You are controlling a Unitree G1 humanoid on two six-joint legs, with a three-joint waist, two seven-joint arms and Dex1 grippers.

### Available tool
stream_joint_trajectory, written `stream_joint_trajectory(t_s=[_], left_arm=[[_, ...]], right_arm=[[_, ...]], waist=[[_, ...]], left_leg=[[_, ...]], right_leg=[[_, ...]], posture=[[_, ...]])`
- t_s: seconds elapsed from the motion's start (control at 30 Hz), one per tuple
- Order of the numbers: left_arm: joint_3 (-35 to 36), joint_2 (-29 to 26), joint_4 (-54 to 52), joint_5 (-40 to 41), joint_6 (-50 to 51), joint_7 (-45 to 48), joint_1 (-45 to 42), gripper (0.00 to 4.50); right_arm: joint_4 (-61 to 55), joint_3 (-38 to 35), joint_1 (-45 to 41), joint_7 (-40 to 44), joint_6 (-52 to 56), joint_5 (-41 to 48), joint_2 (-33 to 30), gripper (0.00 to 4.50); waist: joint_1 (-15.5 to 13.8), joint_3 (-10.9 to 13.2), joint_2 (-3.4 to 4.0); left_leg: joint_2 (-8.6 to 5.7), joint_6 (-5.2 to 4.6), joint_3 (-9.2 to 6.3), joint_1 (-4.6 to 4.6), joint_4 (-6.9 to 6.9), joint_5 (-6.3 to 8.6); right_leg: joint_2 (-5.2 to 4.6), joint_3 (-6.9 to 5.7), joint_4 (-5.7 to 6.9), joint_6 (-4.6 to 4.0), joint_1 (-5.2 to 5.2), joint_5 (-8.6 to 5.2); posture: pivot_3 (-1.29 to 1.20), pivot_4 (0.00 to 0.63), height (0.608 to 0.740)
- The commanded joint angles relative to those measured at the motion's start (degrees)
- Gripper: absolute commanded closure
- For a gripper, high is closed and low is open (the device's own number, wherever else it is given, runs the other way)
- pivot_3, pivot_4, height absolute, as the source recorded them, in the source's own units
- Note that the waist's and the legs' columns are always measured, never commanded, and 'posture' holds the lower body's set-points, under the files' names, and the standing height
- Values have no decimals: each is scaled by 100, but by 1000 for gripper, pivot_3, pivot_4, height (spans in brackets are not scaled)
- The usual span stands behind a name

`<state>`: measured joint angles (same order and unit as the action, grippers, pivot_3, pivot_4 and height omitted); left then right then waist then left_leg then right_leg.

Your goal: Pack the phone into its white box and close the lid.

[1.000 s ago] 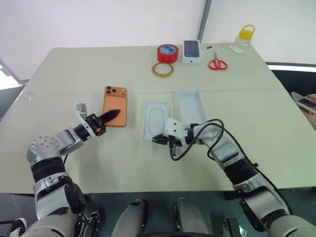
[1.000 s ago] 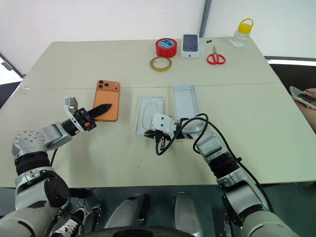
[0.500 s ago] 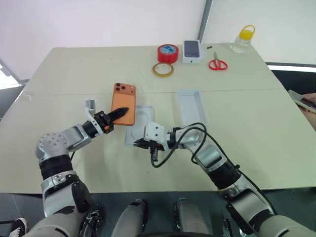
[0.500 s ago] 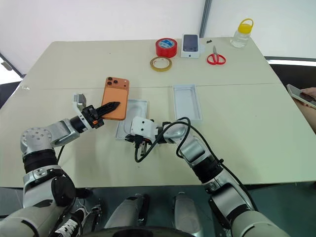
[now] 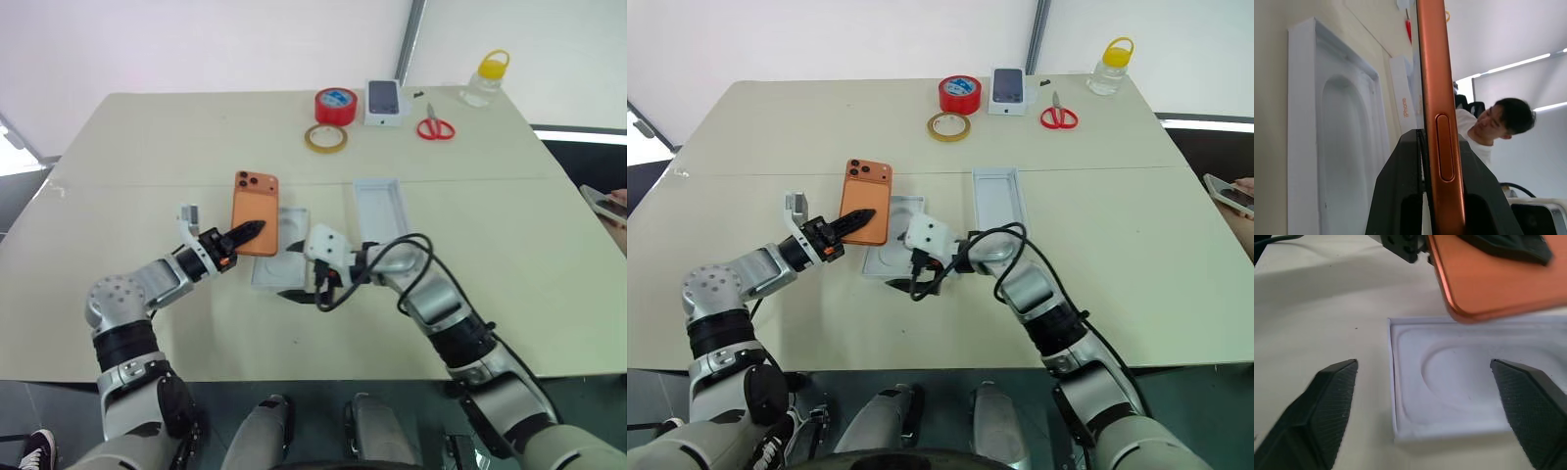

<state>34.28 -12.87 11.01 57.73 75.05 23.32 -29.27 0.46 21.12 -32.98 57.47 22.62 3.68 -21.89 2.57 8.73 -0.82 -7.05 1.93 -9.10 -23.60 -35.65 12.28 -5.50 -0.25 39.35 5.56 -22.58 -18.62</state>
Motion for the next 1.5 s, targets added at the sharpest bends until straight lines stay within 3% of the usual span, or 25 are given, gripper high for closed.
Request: stream_joint_trajectory(t_s=[0.03,0.13,0.23,0.43,0.7,1.23,1.4,1.5], left_arm=[[-219,37,-340,75,-117,-33,152,4179],[-424,68,-444,66,-190,-25,295,4179],[-510,39,-447,116,-188,-43,306,2968],[-606,-71,-405,252,-29,-24,256,20],[-1021,-551,-873,236,3,140,310,20],[-1201,-1238,-1301,311,-81,318,165,20],[-1342,-1425,-1076,-282,-852,359,46,20],[-1683,-1406,-1016,-896,-1515,359,110,20]], right_arm=[[-90,-372,66,119,-92,247,-216,34],[237,-501,71,-29,-309,135,-325,34],[347,-514,41,-157,-397,86,-278,0],[410,-411,-16,-323,-507,51,-136,0],[694,-493,-141,-465,-682,28,-53,0],[773,-838,-221,-923,-395,386,429,0],[1123,-1122,-304,-1786,-588,132,560,0],[1251,-1177,-282,-1757,-351,318,611,0]], waist=[[-6,0,-1],[-8,1,-2],[-5,1,-2],[-9,1,-2],[-6,1,-3],[-6,1,-2],[-4,1,-2],[-24,2,-2]], left_leg=[[0,-1,0,0,0,1],[0,-3,3,0,2,2],[0,-3,3,0,1,2],[1,-3,3,1,0,1],[1,-2,4,3,1,1],[1,-2,2,3,8,1],[1,-2,3,3,10,1],[1,-1,4,3,12,1]], right_leg=[[0,0,-2,0,1,0],[-1,0,-2,0,0,0],[-1,0,-2,0,1,0],[-1,0,-2,0,4,0],[-1,0,-3,0,4,0],[-1,1,-7,0,3,0],[-1,1,-7,-1,1,0],[-1,2,-9,-1,1,0]], posture=[[0,150,740],[0,150,740],[0,150,740],[0,150,740],[0,150,740],[0,150,740],[0,150,740],[0,150,740]])
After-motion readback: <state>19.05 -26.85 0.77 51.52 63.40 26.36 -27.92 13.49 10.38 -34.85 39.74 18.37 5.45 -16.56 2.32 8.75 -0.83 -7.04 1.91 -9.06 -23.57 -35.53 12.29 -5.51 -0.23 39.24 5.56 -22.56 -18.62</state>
